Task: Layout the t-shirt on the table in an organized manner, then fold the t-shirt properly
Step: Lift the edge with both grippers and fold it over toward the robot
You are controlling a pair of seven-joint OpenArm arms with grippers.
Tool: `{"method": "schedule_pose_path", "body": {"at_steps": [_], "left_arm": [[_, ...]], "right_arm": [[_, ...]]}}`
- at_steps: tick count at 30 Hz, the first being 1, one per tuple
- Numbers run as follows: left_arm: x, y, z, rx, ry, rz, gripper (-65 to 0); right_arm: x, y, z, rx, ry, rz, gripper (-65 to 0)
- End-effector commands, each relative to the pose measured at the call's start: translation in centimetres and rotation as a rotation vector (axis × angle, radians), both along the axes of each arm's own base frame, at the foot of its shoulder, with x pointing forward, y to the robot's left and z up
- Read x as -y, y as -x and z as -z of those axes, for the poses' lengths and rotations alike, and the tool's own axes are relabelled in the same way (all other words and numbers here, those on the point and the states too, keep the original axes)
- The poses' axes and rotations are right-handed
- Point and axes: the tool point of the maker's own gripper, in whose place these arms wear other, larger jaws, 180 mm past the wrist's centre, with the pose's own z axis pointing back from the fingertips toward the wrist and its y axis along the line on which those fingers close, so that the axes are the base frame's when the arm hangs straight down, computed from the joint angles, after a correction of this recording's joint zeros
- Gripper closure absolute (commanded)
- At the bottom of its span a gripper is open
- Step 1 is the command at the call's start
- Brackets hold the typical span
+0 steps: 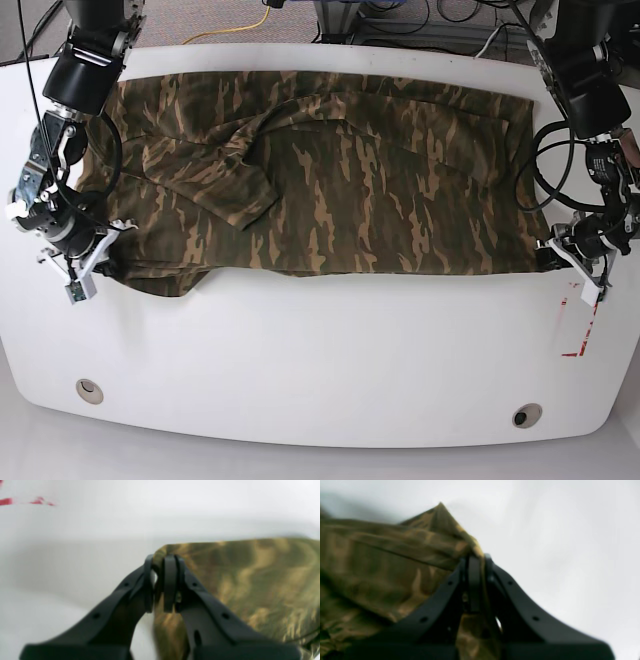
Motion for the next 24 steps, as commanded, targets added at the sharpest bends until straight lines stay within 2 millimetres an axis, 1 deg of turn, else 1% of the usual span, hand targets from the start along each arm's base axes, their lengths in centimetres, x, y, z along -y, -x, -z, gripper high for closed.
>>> {"method": "schedule_pose_path", "body": {"at_steps": [1,7,11,13,14,19,21,24], "left_arm": [[-1.0,-0.4,-2.0,0.039,-0.052,-0.001,-4.2],[-0.8,1.0,-2.0,0.008,-0.097,0.027,-4.2],[-0.6,2.5,-1.9,-0.025,-0.138,0.052,-4.3],[-0.5,3.1,-1.9,-0.033,-0.156,0.063,-4.3],[-0.4,3.8,-1.6,-0.049,-0.168,0.071,-4.3],[0.7,5.9,-1.3,-0.074,-0.194,0.159,-4.6],[1.0,6.6,-1.1,-0.083,-0.202,0.183,-4.7],[0.9,7.6,-0.8,-0.104,-0.222,0.197,-4.9]], "right_arm": [[1.0,-0.3,-2.9,0.063,0.061,0.008,0.0],[1.5,2.2,-2.8,0.043,0.114,0.017,0.0],[0.7,4.6,-1.5,0.007,0.120,0.015,0.0],[0.6,5.5,-1.5,0.011,0.124,0.025,0.0],[0.5,6.1,-1.4,0.012,0.120,0.033,0.0],[0.2,9.0,-0.2,-0.015,0.109,0.063,-0.2],[0.1,9.9,0.2,-0.027,0.105,0.073,-0.2],[-0.5,11.0,1.2,-0.055,0.087,0.076,-1.4]]}}
